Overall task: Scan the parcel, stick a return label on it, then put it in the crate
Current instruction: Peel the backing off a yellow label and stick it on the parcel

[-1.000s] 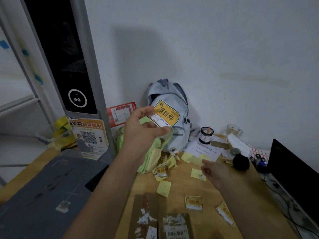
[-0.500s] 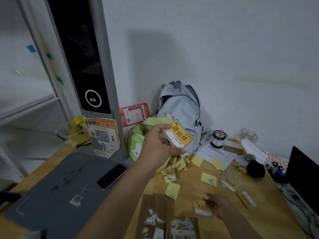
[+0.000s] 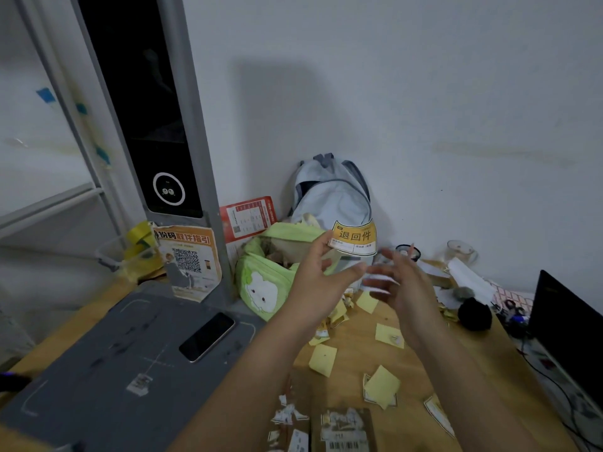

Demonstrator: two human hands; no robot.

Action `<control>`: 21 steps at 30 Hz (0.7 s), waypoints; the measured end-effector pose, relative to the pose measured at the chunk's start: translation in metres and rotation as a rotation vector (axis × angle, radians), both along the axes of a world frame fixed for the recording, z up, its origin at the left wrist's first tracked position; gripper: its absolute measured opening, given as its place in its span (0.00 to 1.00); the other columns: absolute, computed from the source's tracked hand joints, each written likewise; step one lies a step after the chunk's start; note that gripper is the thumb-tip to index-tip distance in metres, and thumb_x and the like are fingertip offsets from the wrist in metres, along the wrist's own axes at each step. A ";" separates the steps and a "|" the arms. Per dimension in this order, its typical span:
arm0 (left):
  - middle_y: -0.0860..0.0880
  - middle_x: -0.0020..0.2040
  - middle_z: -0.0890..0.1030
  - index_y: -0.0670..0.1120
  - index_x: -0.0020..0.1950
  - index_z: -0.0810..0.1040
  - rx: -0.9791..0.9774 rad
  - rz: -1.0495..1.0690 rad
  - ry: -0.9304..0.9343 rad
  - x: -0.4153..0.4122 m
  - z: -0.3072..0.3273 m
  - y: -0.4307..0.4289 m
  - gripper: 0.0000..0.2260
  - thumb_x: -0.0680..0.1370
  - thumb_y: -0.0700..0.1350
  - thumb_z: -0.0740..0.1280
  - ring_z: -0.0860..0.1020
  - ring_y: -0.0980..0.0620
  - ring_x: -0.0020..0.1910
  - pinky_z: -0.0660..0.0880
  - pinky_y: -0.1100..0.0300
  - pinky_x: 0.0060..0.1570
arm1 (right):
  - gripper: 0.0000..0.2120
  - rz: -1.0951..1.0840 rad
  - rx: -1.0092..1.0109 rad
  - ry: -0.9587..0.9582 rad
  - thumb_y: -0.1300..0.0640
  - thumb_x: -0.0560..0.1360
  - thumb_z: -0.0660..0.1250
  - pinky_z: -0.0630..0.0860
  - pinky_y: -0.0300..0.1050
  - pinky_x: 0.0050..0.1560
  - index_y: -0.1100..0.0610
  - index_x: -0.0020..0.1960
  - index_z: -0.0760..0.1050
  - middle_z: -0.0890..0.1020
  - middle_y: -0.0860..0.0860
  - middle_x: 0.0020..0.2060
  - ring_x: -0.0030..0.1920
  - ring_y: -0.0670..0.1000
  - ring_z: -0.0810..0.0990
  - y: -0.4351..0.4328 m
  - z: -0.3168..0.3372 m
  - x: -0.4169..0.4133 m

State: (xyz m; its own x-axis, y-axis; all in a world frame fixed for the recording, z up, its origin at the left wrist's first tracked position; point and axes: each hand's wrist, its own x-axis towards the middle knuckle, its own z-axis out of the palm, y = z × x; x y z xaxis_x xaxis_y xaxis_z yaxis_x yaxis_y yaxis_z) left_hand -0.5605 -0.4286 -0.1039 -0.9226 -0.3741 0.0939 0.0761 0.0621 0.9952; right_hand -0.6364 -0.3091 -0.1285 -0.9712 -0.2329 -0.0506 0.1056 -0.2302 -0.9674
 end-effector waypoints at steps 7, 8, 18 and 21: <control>0.53 0.58 0.78 0.52 0.71 0.68 0.073 0.028 0.085 0.001 0.001 0.006 0.24 0.76 0.44 0.68 0.75 0.56 0.60 0.73 0.61 0.57 | 0.11 -0.038 0.298 0.294 0.59 0.72 0.71 0.77 0.46 0.38 0.55 0.54 0.78 0.84 0.56 0.41 0.36 0.53 0.82 0.005 0.047 0.035; 0.52 0.53 0.80 0.51 0.70 0.68 0.125 0.046 0.096 0.002 0.001 0.005 0.23 0.76 0.43 0.68 0.78 0.55 0.56 0.73 0.62 0.53 | 0.10 -0.062 0.339 0.340 0.62 0.72 0.71 0.77 0.47 0.38 0.54 0.52 0.78 0.84 0.57 0.42 0.37 0.55 0.82 0.007 0.048 0.038; 0.44 0.46 0.79 0.47 0.42 0.76 0.353 0.135 0.090 0.001 -0.006 0.000 0.05 0.76 0.39 0.68 0.77 0.50 0.44 0.74 0.60 0.42 | 0.03 -0.114 0.275 0.353 0.63 0.76 0.64 0.75 0.35 0.29 0.57 0.46 0.75 0.85 0.54 0.35 0.26 0.43 0.81 0.008 0.042 0.043; 0.46 0.42 0.77 0.47 0.41 0.76 0.292 0.139 0.106 0.002 -0.011 -0.001 0.05 0.76 0.39 0.67 0.77 0.55 0.37 0.75 0.64 0.35 | 0.08 -0.129 0.285 0.370 0.58 0.77 0.65 0.74 0.36 0.26 0.56 0.40 0.76 0.83 0.54 0.31 0.23 0.44 0.80 0.009 0.033 0.040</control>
State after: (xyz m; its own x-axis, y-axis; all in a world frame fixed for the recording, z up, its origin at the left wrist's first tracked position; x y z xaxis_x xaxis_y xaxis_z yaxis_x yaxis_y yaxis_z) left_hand -0.5586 -0.4293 -0.1145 -0.8516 -0.5211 0.0565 0.1907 -0.2075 0.9595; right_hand -0.5967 -0.3004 -0.0952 -0.9560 -0.1363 0.2596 -0.2696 0.0608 -0.9610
